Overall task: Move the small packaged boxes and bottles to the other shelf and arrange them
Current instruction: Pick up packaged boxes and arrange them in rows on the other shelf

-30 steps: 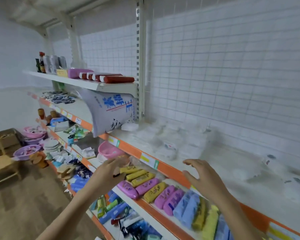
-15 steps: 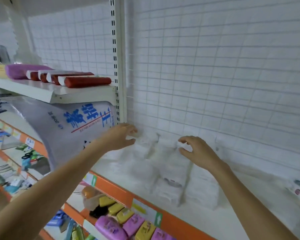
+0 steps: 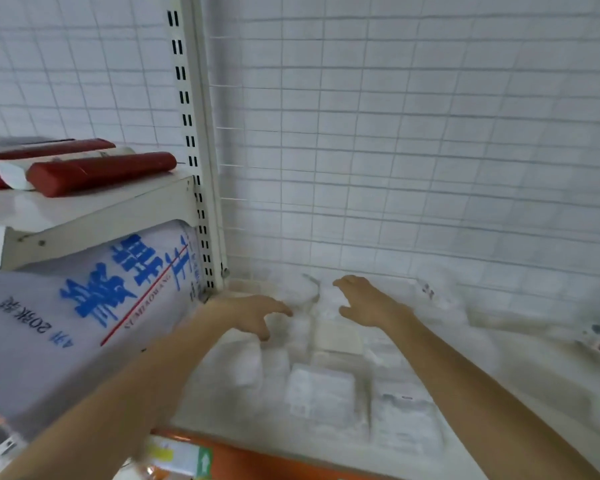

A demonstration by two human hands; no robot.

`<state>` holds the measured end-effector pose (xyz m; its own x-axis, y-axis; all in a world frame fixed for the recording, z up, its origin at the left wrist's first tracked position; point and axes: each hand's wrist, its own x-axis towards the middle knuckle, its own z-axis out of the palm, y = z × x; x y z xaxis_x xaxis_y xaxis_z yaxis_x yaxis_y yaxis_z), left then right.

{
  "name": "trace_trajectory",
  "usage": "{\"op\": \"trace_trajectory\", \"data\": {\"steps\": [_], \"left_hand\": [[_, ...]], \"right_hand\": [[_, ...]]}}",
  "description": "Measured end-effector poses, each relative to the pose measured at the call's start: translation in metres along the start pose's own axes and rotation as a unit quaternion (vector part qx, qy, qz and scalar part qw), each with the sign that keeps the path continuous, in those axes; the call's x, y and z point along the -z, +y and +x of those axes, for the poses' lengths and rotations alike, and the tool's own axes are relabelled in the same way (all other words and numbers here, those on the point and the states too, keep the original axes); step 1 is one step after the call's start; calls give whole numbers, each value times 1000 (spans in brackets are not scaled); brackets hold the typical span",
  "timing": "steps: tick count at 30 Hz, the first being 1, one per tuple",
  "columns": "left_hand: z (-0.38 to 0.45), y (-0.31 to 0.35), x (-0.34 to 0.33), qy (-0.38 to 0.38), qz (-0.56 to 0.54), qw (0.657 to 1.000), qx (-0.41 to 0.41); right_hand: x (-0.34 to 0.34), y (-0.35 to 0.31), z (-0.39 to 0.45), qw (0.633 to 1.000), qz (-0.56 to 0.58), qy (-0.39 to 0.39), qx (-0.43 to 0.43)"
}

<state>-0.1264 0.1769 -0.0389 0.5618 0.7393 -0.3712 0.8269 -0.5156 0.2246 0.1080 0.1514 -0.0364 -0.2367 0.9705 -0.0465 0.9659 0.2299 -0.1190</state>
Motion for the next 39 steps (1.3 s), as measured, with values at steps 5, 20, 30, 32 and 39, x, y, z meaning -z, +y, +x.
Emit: {"op": "trace_trajectory", "data": {"steps": [5,20,30,32,39], "left_hand": [[13,-14,-2,-1,7,999,-54],[16,-14,-12,71,69,990,-104],[15,-15,-15,135,137,977,-94],[14,-23,-16,133,-2,988,-78],[5,-38,-17,108,-303,946,-35]], "right_hand": [[-12,-6,15,996,-53,-16,-75],[-26,-9,8,988,-112,66,-79],[-14,4,-18,983,162,56,-58],[-12,4,-24,965,250,46,-72],[-19,-7,-20,941,317,-10,-119]]}}
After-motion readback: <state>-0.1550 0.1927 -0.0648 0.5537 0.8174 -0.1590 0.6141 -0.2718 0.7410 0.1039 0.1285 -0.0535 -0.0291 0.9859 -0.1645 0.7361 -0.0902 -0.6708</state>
